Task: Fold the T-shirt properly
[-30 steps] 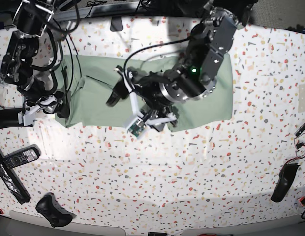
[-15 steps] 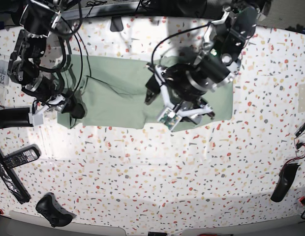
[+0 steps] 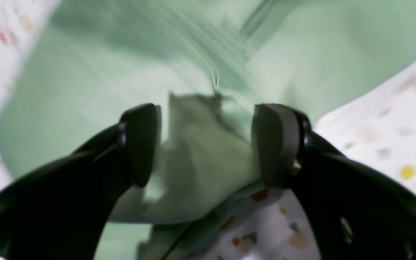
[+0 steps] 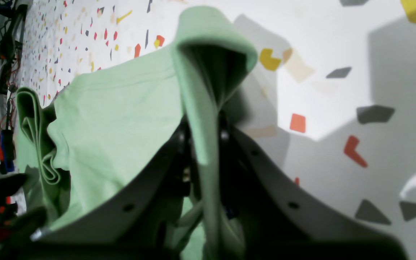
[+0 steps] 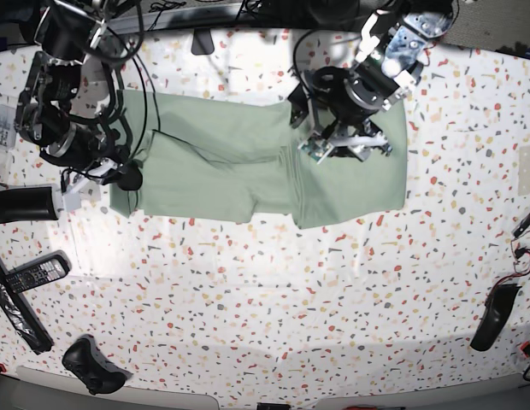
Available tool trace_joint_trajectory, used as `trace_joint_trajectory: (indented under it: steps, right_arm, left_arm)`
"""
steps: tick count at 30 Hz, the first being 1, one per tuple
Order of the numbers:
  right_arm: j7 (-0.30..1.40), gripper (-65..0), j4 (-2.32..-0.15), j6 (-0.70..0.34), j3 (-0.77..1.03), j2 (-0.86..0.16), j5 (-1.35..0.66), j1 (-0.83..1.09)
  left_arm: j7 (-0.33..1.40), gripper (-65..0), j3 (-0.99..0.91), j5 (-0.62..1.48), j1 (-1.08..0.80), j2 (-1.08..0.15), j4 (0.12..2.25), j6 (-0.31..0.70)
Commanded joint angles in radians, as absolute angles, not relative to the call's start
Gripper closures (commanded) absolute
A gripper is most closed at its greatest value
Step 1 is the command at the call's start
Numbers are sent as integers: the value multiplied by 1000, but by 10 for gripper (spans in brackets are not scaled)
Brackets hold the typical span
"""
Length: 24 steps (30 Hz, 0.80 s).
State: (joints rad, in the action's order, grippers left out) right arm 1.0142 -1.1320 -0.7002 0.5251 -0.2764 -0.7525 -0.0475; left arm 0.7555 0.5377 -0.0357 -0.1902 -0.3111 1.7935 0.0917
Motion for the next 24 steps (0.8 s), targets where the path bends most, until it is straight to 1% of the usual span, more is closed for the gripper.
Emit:
trace_joint_trajectory:
  steps: [1, 6, 10, 12, 15, 19, 24]
  right_arm:
    - [1017, 0, -1139, -698, 525, -295, -733, -63]
    - [1015, 0, -1139, -698, 526, -356, -733, -108]
    - [1006, 0, -1139, -698, 526, -400, -735, -160]
    - [1008, 0, -1139, -698, 526, -399, -739, -190]
    - [1014, 0, -1139, -698, 522, -361, -741, -228]
    - [1022, 0, -1140, -698, 522, -266, -737, -241]
    - [1031, 0, -1153, -698, 522, -175, -755, -241]
  left_arm:
    - [733, -396, 536, -37, -181, -313, 1771, 89]
    - [733, -396, 536, -54, -176, -313, 1641, 89]
    - [731, -396, 536, -71, -174, -306, 1644, 89]
    - [731, -396, 537, -71, -167, -287, 1655, 89]
    - [728, -396, 538, -71, -141, -244, 1657, 89]
    - [728, -396, 538, -72, -102, -197, 1657, 89]
    - [724, -396, 538, -73, -72, -186, 1655, 90]
